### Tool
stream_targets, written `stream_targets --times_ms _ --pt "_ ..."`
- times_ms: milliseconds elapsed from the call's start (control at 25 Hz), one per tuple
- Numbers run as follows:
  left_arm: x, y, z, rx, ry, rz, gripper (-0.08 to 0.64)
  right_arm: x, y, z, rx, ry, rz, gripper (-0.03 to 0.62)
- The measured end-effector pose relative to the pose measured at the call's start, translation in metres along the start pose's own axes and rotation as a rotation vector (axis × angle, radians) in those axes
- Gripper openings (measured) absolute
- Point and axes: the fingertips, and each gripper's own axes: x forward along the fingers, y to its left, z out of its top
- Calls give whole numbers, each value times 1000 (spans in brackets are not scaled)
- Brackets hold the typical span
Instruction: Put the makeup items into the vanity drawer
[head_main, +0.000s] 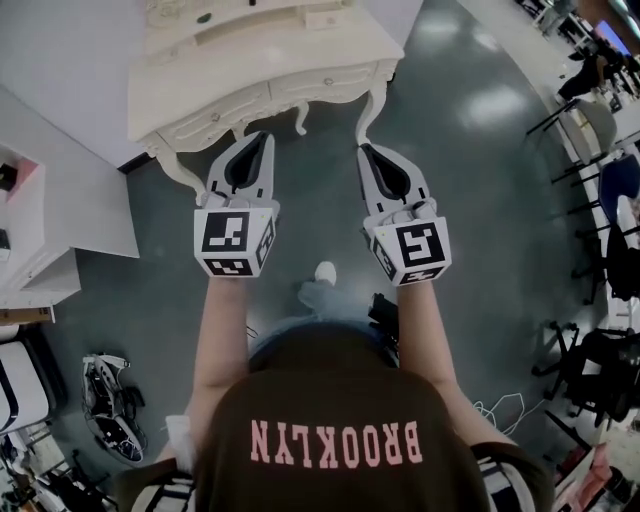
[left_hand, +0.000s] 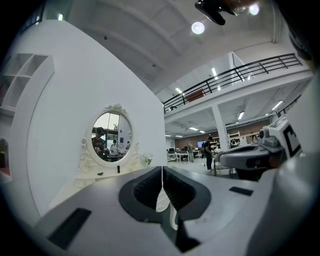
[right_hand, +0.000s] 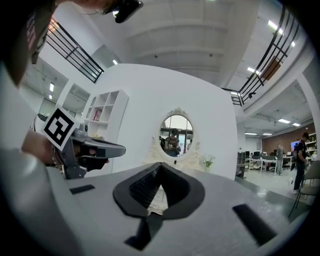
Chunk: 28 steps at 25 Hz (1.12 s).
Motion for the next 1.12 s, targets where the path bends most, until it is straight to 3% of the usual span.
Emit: stream_targets --times_ms 400,720,1120 --pt "102 15 1 -77 -20 55 8 73 -85 -4 -10 -17 44 -2" --pt "140 47 -12 -87 -4 96 8 120 -104 -18 3 -10 73 -2" --pt "213 107 -26 -83 5 93 8 206 -135 -29 -23 7 53 -2"
